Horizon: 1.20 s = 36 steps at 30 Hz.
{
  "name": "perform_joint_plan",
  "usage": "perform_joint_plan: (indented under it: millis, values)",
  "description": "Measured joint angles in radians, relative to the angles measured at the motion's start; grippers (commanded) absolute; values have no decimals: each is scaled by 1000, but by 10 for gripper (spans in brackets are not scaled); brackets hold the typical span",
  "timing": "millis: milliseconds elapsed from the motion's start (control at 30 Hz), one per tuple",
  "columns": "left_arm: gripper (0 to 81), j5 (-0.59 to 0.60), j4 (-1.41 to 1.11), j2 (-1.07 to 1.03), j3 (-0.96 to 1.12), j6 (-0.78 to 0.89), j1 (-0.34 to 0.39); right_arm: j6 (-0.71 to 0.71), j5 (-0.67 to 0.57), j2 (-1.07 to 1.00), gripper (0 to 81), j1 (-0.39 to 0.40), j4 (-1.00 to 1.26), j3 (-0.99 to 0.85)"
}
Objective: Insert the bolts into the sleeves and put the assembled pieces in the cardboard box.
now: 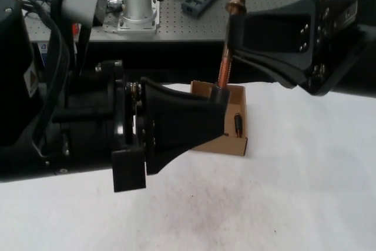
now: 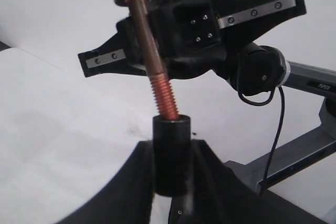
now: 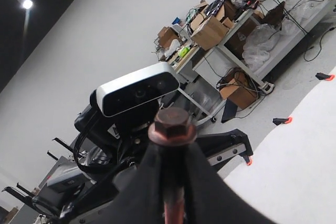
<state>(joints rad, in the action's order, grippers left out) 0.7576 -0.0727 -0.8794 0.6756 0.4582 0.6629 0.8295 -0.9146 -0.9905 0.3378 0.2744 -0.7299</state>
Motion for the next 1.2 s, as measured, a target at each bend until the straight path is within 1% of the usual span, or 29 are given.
perform_joint_plan:
  millis: [100, 133, 167, 200, 233, 300, 333, 367, 400, 500, 533, 567, 600, 633, 667, 700, 767, 800, 833, 900, 933, 1033, 1067, 1133, 1167, 1200]
  values:
    - [7, -8, 0, 0, 0, 13, 2, -15, -3, 0, 34, 0, -2, 0]
    - [7, -12, 0, 0, 0, 18, 2, -50, -21, 0, 30, 0, -2, 0]
    - [7, -16, 0, 0, 0, 26, 2, -53, -21, 0, 11, 0, -2, 0]
    - [7, -18, 0, 0, 0, 29, 2, -69, -28, 0, 24, 0, -2, 0]
    - [7, -22, -5, 0, 0, 32, 2, -99, -38, 0, 82, 0, -2, 0]
    - [7, -41, -12, 0, 0, 32, 2, -138, -61, 0, 251, 0, -2, 0]
    - [7, -51, -14, 0, 0, 32, 2, -140, -63, 0, 317, 0, -2, 0]
    - [7, -61, -15, 0, 0, 32, 2, -146, -71, 0, 366, 0, 6, 0]
    - [7, -72, -14, 0, 0, 32, 2, -151, -79, 0, 377, 0, 23, 0]
    - [7, -107, -14, 0, 0, 32, 2, -149, -83, 10, 358, -13, 28, 0]
    - [7, -123, -14, 0, 0, 32, 2, -149, -86, 33, 353, -54, 6, 1]
    - [7, -146, -14, 0, 0, 32, 2, -153, -85, 35, 347, -59, -18, 1]
    - [7, -173, -14, -2, 0, 32, 2, -153, -87, 51, 336, -84, -18, 1]
    - [7, -237, -20, -8, 0, 32, -3, -162, -92, 71, 319, -110, -50, 1]
    - [7, -265, -35, -17, 0, 32, -10, -202, -103, 92, 307, -143, -91, 1]
    - [7, -286, -50, -33, 2, 32, -21, -202, -103, 116, 297, -173, -141, 1]
    - [7, -301, -62, -58, 8, 32, -34, -256, -106, 165, 293, -219, -249, 1]
    - [7, -311, -69, -83, 18, 34, -45, -256, -106, 170, 293, -219, -260, 1]
    - [7, -321, -76, -160, 54, 34, -68, -287, -106, 193, 293, -235, -315, 1]
    - [7, -328, -78, -209, 79, 36, -77, -350, -99, 245, 293, -254, -437, 1]
    - [7, -350, -81, -314, 149, 37, -90, -357, -99, 250, 293, -255, -449, 1]
    - [7, -396, -50, -498, 277, 13, -98, -444, -48, 336, 293, -262, -640, 1]
    - [7, -418, -20, -557, 331, -17, -98, -449, -43, 336, 291, -262, -654, 1]
    - [7, -468, 67, -659, 441, -70, -99, -496, -2, 398, 267, -262, -788, 1]
    - [7, -474, 67, -669, 452, -74, -99, -496, 3, 404, 256, -262, -801, 1]
    - [7, -504, 116, -714, 505, -91, -99, -514, 24, 434, 246, -262, -856, 4]
